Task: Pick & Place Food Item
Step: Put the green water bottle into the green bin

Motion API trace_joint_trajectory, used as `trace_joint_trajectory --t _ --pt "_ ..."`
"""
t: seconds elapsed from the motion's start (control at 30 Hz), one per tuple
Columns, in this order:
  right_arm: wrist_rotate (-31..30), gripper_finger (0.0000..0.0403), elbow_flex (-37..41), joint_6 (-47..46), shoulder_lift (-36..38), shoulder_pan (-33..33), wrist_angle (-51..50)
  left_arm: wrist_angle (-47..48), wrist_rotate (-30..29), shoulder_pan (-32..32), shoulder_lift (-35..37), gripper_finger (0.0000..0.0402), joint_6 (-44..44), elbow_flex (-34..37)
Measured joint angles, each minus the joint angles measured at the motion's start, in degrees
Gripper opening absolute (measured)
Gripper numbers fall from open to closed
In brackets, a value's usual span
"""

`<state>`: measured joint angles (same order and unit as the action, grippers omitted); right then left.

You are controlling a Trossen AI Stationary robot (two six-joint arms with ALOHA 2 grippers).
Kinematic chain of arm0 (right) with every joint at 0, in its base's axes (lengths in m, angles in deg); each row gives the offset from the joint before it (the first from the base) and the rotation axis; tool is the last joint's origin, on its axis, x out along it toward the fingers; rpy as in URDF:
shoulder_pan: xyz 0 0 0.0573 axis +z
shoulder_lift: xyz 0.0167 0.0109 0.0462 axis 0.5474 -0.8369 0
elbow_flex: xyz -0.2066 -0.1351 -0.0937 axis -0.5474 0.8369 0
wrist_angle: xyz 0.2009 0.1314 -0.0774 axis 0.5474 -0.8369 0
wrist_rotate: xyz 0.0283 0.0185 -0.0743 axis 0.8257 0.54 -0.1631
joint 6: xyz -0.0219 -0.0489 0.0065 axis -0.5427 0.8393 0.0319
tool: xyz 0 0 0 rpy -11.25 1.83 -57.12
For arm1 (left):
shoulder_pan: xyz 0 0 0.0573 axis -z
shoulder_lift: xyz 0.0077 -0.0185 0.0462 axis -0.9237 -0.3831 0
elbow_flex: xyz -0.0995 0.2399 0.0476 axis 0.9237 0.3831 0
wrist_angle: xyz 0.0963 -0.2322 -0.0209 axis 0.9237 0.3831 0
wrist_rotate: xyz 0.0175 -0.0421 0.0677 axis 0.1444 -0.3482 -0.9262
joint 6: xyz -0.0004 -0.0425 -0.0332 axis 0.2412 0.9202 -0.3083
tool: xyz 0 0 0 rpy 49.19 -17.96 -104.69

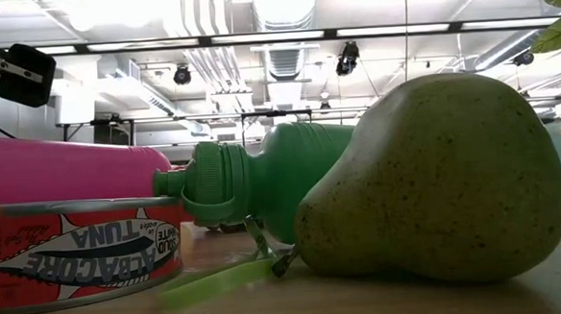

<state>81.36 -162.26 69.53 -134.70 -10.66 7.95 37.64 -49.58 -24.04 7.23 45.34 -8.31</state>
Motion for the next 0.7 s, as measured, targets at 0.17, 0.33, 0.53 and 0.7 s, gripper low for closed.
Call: trace_joint_trajectory --t 0.17,0.33,0.53,0.7 --pt "0.44 0.0103 -9.1 5.67 -6.95 0.49 -4.42 0.0 -0.01 0.0 -0.04 0.0 -0.01 0.0" --pt "1.57 0.0167 -16.58 5.43 -12.98 0.45 -7.1 0.0 -0.02 -0.02 -0.04 0.0 0.0 0.0" --pt "2.12 0.0236 -22.51 9.02 -17.71 0.42 -7.78 0.0 -0.02 -0.01 -0.07 0.0 0.0 0.0" --pt "0.8 0.028 -23.91 9.84 -19.51 -0.29 -7.96 0.0 -0.02 -0.02 -0.07 0.0 0.0 0.0"
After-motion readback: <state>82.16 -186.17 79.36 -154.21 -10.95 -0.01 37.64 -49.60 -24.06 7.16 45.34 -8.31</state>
